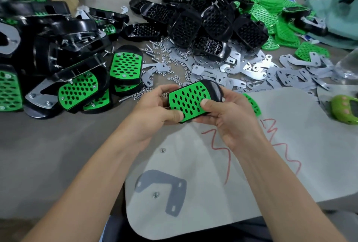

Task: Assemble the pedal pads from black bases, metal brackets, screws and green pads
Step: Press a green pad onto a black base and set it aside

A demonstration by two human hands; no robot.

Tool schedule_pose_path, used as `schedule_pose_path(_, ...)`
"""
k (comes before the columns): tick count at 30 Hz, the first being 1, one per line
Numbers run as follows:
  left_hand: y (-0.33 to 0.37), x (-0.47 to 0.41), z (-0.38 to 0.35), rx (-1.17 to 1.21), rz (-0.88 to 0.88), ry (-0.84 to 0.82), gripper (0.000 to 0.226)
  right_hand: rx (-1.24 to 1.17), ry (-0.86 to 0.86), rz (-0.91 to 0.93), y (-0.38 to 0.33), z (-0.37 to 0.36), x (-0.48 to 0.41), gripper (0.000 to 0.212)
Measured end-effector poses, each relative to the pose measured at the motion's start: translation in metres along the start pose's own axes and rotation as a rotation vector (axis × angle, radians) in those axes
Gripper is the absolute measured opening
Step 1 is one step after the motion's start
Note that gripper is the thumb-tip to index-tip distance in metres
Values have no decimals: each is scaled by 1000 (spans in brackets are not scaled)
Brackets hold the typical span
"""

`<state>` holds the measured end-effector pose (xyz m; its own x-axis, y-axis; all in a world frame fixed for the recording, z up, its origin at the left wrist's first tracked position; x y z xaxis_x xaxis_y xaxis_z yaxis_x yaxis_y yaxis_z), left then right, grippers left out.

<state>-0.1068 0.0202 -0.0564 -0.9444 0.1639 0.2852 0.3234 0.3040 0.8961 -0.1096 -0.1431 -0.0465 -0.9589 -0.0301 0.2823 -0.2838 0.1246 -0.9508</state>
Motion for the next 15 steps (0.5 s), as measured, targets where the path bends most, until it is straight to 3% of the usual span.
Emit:
schedule_pose_path(6,6,3,-3,172,-13,-10,31,-146,65,37,-3,-7,2,24)
schedule_pose_path(15,16,9,17,408,-71,9,40,85,61,104,-30,-5,-16,24)
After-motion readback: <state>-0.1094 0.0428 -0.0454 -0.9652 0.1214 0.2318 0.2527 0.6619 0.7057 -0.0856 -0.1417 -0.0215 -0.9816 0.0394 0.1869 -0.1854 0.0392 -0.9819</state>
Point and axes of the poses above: each hand's wrist, its own x-axis away from the middle knuckle, its own z-axis out of the back of the hand, y = z × x, the point moved 9 cm from there along -x, towards the middle knuckle, and after that the axes turned 11 degrees about x, right-handed, at the moved point
